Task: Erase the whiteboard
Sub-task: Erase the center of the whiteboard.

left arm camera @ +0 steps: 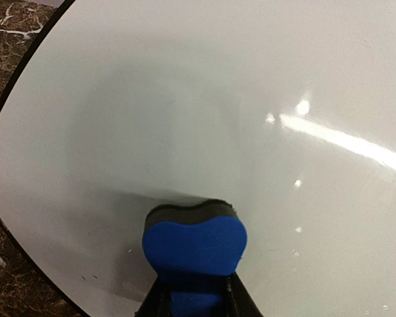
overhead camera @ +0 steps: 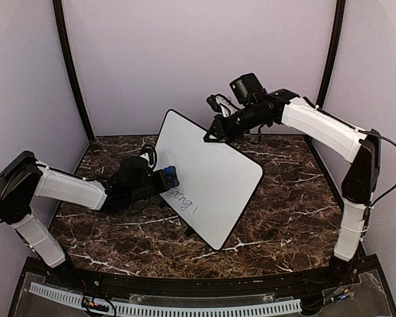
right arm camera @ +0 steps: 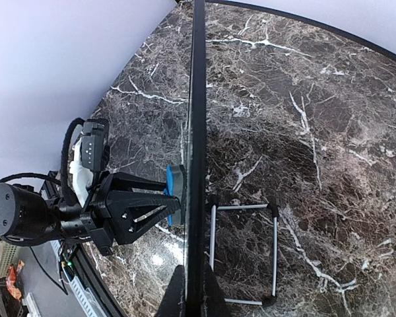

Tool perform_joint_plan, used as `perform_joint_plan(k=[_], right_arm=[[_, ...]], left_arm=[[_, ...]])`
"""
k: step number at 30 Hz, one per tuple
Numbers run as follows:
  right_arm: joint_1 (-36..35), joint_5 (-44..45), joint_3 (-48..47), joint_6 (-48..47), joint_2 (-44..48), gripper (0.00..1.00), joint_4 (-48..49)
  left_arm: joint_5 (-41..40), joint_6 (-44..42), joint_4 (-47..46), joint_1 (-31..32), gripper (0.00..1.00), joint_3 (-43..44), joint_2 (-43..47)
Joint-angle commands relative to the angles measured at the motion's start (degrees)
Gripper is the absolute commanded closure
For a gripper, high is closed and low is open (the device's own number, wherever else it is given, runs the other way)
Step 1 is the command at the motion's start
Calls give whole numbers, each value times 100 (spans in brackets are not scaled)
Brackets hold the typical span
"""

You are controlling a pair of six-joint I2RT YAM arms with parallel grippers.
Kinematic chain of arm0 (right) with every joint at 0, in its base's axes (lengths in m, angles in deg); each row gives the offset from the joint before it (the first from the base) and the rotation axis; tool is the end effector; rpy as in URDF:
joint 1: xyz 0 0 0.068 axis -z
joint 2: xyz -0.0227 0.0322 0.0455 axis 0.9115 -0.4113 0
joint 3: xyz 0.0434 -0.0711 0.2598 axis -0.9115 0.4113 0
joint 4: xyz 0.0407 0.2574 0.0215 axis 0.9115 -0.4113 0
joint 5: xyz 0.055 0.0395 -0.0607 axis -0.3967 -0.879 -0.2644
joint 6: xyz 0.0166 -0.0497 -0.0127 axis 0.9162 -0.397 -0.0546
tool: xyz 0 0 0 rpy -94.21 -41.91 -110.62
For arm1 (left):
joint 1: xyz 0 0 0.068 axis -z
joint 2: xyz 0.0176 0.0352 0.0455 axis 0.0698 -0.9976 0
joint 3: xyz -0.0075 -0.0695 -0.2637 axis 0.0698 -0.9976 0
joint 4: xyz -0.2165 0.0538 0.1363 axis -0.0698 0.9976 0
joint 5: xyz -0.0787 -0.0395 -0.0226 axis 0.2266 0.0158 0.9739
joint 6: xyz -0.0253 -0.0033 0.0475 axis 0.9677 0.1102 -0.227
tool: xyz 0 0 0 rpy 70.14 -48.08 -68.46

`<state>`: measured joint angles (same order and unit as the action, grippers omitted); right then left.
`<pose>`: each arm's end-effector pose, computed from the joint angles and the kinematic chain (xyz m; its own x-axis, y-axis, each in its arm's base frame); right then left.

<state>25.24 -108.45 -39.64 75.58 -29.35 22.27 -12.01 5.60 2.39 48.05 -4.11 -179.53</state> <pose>0.3180 0.2888 0.3572 -0.7385 -0.2478 -0.6270 -0.6113 0.6384 0.4677 0.2459 -0.2297 0.1920 -0.5726 -0.4198 -0.7042 0.2359 0.7382 -0.6319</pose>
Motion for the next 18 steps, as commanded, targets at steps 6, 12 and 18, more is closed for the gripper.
perform_joint_plan(k=[6, 12, 18], right_arm=[[-303, -496, 46, -321, -223, 100, -317], [-304, -515, 56, -321, -235, 100, -288], [-303, -511, 72, -321, -227, 100, -283]], left_arm=[[-235, -1, 802, 40, 100, 58, -100], [-279, 206, 1001, -60, 100, -253, -462], [-74, 269, 837, -362, 100, -334, -883]])
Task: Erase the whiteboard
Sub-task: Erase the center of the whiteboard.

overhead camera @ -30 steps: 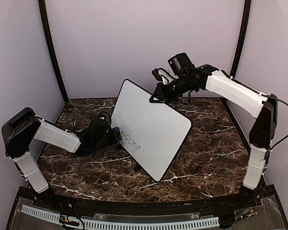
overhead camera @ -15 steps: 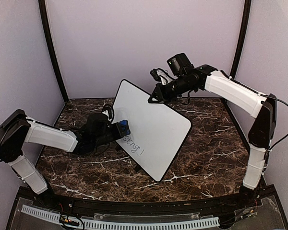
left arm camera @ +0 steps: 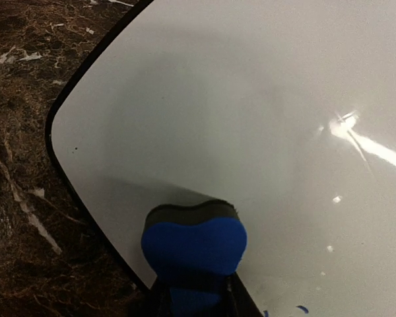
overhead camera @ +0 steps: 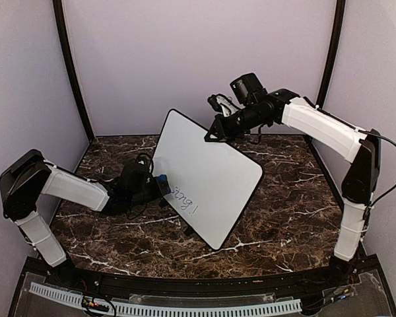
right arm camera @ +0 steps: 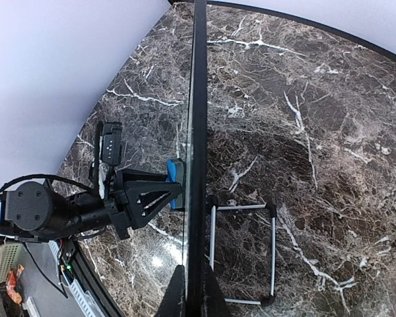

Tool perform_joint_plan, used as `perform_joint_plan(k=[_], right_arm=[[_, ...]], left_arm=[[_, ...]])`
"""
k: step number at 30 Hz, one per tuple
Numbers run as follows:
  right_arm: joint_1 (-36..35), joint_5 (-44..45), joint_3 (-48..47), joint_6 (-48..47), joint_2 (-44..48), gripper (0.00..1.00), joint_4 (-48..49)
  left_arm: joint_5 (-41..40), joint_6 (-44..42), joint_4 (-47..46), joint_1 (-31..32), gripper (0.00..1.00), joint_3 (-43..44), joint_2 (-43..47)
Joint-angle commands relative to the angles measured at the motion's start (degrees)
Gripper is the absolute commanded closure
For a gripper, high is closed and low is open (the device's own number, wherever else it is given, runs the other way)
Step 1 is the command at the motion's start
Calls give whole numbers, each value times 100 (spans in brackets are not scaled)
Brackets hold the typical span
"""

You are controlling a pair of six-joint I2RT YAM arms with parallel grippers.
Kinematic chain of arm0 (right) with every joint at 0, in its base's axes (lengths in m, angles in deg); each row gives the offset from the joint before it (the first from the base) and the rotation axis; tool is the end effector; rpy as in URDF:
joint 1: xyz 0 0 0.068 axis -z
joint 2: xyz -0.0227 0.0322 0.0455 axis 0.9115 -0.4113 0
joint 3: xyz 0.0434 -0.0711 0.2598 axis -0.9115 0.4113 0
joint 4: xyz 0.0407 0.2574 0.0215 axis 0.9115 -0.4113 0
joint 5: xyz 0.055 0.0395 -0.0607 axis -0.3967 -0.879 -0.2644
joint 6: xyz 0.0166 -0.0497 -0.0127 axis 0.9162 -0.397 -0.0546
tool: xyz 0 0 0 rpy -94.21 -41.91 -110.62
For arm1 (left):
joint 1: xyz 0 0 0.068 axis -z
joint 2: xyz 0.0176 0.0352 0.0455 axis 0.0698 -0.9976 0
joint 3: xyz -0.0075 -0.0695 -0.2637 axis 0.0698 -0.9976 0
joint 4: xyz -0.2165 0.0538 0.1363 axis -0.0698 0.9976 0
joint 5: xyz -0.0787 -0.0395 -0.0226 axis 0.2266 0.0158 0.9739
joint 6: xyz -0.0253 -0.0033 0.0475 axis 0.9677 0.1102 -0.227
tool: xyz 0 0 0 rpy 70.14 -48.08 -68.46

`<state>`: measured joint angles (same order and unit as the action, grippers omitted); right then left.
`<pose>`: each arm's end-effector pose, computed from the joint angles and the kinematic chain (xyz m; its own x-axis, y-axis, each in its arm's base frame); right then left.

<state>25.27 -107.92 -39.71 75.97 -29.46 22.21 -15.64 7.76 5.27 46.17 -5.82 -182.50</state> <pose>0.3188 0.2887 0.3567 -0.7428 -0.2417 -0.6244 -0.6028 0.6472 0.4666 0.2509 -0.2163 0.1620 -0.5952 -0.4273 -0.6805 0.0949 0.8036 -0.5876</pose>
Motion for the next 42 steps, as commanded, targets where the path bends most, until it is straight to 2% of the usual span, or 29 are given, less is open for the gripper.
perform_joint_plan(k=[1, 6, 14, 27, 42], right_arm=[[-306, -559, 84, -360, -203, 100, -284], [-305, -546, 135, -360, -162, 100, -266], [-307, -563, 121, -343, -212, 100, -243], [-306, -580, 78, -325, -275, 100, -233], [-306, -582, 122, -325, -259, 100, -218]], left_arm=[[309, 52, 526, -214, 100, -178, -664], [385, 7, 344, -465, 100, -140, -866], [783, -89, -111, -486, 100, 7, -741], [794, -71, 117, -7, 100, 596, -343], [897, -70, 77, 94, 100, 782, -66]])
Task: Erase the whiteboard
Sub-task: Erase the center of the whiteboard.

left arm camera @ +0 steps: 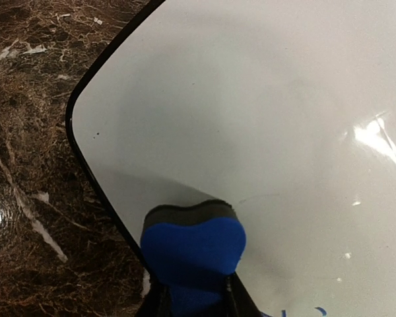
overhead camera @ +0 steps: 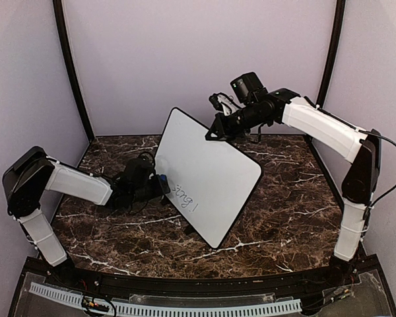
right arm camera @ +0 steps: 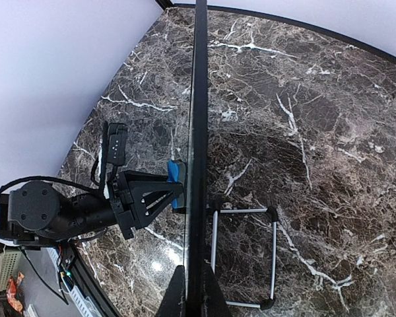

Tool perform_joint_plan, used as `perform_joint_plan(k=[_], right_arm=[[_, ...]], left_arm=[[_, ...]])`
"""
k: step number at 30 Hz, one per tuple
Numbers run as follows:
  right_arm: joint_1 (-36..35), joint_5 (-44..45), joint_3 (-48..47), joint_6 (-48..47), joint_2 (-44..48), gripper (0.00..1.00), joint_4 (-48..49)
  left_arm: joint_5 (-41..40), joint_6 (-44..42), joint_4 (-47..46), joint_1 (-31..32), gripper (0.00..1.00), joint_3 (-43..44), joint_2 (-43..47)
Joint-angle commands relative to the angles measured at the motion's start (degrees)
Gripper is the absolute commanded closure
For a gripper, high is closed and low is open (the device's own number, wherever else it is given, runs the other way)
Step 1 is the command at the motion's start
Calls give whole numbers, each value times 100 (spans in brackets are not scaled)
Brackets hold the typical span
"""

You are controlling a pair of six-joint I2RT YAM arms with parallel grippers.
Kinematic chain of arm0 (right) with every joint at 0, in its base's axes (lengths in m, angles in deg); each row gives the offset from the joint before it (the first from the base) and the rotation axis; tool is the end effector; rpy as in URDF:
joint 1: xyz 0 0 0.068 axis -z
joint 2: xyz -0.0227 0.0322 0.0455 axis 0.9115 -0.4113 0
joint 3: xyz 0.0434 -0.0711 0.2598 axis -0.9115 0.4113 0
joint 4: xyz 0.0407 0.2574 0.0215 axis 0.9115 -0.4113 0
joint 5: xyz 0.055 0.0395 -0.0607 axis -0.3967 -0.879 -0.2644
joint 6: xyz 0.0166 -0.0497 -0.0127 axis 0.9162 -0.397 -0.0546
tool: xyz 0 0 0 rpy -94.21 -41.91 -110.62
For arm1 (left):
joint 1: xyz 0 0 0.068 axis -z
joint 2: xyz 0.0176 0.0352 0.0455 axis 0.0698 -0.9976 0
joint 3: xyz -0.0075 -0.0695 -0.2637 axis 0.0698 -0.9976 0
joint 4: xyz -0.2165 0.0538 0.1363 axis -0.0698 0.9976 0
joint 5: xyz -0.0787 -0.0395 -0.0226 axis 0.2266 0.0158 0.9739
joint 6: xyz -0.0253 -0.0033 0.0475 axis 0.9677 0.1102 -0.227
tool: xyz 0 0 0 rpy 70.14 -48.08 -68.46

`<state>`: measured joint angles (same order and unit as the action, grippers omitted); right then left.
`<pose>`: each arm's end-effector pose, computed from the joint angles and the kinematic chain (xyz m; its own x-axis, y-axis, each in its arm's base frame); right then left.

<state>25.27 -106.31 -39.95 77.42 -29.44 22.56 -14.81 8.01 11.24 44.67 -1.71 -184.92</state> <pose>0.3199 0.2884 0.3584 -0.7498 -0.2140 -0.6261 -0.5796 0.6688 0.4656 0.2653 -0.2179 0.1592 -0.6305 -0.4096 -0.6593 0.0464 0.8280 -0.5588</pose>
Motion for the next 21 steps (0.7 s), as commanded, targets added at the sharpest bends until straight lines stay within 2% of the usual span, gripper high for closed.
perform_joint_plan(k=[1, 6, 12, 14, 21], right_arm=[[-302, -743, 144, -467, -261, 100, -253], [-305, -719, 144, -478, -257, 100, -263], [-305, -710, 159, -496, -261, 100, -256], [-304, -737, 166, -496, -276, 100, -236], [-306, -737, 98, -478, -309, 100, -270]], left_arm=[[816, -105, -521, 252, 100, 386, 193], [657, -362, -389, 282, 100, 407, 238], [-626, -1132, -84, 284, 100, 27, 260], [-958, -1416, -273, 280, 100, -176, 227], [-1168, -2429, -1269, 357, 100, -434, 50]])
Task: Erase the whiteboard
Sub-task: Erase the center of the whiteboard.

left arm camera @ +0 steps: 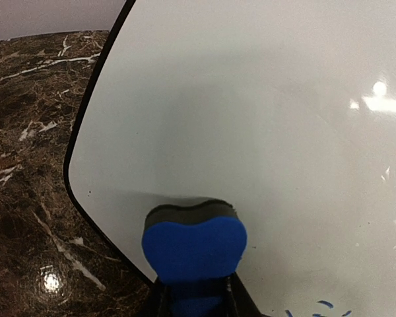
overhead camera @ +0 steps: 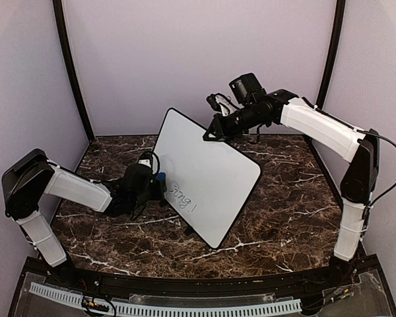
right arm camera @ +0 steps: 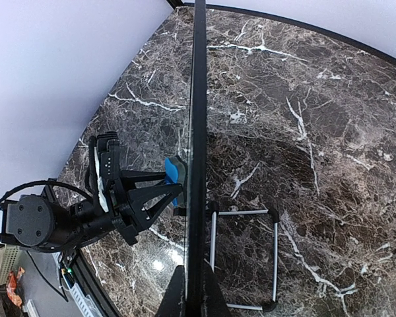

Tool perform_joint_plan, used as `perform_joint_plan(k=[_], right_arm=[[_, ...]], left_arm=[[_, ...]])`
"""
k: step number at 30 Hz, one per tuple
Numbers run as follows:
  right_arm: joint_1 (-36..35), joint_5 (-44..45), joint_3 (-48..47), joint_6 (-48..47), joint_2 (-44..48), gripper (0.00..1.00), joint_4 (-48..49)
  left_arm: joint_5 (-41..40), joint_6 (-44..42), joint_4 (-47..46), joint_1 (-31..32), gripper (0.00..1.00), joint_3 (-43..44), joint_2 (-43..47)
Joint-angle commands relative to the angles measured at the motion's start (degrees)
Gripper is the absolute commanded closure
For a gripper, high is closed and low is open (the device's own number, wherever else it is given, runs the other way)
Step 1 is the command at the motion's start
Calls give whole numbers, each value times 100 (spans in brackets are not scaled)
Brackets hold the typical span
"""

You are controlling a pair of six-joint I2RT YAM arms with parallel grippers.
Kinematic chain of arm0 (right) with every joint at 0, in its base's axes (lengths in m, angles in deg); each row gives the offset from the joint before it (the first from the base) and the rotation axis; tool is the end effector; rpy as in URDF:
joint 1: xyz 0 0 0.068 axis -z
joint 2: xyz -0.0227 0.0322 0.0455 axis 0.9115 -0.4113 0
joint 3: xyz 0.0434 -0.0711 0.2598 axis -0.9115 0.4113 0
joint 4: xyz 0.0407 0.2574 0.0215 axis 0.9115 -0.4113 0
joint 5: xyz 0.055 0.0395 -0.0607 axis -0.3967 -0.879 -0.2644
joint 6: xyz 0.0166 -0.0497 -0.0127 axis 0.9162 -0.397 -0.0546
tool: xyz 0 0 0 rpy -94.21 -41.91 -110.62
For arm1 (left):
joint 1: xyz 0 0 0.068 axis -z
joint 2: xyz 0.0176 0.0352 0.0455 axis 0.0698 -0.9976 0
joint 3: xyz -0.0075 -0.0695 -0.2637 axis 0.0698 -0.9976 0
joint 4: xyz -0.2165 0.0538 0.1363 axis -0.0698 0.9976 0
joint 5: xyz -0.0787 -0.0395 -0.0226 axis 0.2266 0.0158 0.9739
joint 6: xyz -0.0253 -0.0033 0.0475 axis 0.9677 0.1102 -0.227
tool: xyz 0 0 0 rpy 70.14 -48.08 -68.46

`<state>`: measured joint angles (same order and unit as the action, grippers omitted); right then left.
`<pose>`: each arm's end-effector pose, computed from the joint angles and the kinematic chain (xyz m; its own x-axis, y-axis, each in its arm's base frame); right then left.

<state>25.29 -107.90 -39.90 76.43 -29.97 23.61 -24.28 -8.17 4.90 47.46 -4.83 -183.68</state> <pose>0.3219 0.2911 0.3560 -0.7386 -0.2284 -0.6342 -0.6033 0.6439 0.4707 0.2521 -0.2207 0.1618 -0.4837 -0.2087 -0.8500 0.1692 0.9305 -0.3248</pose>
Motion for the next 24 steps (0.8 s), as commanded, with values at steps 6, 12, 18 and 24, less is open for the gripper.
perform_joint_plan(k=[6, 12, 18, 24], right_arm=[[-308, -541, 98, -389, -231, 100, -409], [-306, -577, -16, -380, -309, 100, -436], [-308, -549, -58, -380, -294, 100, -479], [-304, -540, -71, -382, -288, 100, -493]], left_arm=[[-240, -1667, -1120, 124, 100, -160, -267], [717, -2135, -1836, 352, 100, -426, -305], [1161, -2398, -2356, 718, 100, -608, -358], [1204, -2406, -2440, 918, 100, -665, -401]])
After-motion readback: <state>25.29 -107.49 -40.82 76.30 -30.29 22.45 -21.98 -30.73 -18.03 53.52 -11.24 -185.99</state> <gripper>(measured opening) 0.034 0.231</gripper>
